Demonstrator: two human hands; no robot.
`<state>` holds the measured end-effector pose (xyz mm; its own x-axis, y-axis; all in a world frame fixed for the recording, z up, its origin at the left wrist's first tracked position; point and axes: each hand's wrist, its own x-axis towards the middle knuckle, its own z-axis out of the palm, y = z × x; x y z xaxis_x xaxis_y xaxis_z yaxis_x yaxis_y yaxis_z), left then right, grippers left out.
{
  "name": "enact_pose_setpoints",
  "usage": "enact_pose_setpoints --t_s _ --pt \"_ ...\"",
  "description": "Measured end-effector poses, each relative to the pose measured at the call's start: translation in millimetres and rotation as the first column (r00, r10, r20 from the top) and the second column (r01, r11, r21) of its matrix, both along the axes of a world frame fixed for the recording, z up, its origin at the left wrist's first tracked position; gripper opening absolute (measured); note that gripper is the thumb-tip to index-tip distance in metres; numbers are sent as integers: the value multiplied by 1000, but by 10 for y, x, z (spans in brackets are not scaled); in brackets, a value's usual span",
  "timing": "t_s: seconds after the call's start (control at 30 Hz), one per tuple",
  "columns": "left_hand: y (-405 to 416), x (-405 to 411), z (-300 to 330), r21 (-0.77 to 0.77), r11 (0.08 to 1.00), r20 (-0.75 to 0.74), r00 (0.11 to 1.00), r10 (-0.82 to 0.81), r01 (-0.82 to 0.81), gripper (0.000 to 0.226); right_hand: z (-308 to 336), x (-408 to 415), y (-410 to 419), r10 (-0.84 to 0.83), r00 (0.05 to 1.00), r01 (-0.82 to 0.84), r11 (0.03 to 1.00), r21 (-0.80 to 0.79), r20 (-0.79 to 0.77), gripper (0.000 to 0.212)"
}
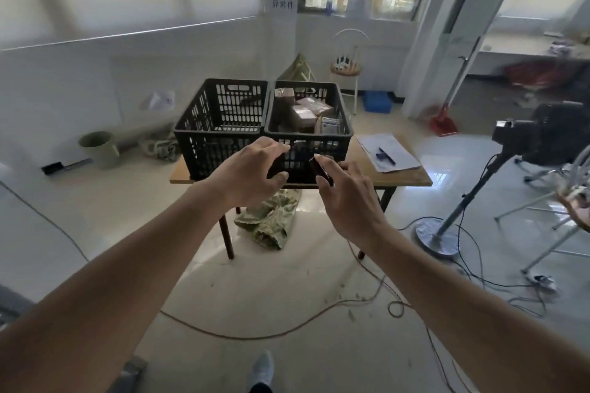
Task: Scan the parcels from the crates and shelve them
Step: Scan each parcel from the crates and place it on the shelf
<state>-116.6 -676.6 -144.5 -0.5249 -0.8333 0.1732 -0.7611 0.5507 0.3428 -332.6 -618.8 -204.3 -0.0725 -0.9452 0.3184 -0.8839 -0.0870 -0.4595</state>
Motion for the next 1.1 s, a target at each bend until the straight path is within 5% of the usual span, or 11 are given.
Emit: enact_pose_setpoints --t_s 0.63,1.1 --pt "-3197 -1032 -630 198 966 35 984 -175 165 66 -488 -827 -2611 -239 971 234 957 172 8 51" --pt "-4417 -2274 -1362 406 910 17 997 80 -80 61 -973 -2035 -4070 -91 995 78 963 257 40 51"
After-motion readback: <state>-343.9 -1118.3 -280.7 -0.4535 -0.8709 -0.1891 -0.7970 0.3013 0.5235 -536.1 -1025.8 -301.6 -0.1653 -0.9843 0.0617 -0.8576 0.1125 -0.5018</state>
